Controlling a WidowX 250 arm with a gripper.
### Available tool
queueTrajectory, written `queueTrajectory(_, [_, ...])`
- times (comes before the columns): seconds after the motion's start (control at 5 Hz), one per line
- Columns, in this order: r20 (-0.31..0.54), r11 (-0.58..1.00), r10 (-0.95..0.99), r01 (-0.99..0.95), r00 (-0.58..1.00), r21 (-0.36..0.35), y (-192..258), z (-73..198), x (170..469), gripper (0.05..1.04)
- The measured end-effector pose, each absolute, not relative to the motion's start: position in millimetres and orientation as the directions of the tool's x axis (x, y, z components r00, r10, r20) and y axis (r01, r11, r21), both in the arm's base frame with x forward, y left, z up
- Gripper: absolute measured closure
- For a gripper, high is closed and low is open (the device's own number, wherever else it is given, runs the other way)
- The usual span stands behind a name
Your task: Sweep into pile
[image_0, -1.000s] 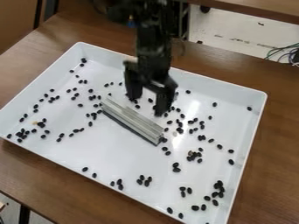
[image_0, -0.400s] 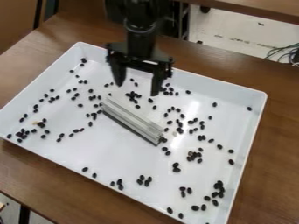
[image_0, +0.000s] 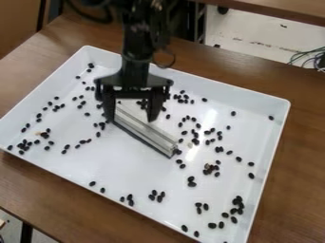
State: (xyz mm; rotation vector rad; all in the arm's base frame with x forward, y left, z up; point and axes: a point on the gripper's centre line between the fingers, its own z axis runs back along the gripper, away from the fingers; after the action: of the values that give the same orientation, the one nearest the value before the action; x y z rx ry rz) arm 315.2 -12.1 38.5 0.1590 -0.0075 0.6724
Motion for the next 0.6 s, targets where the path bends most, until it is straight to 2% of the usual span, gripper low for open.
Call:
queueTrajectory(0.2, [0.046,0.618,0.783,-0.783,0.621,0.071,-11.7,36.5,318.6,0.083])
queueTrajectory(0.4, [0.032,0.584,0.811,-0.812,0.584,0.022,-13.0,21.9,319.3,0.083])
queueTrajectory(0.6, [0.016,0.55,0.833,-0.832,0.552,0.069,-11.3,5.6,317.9,0.083])
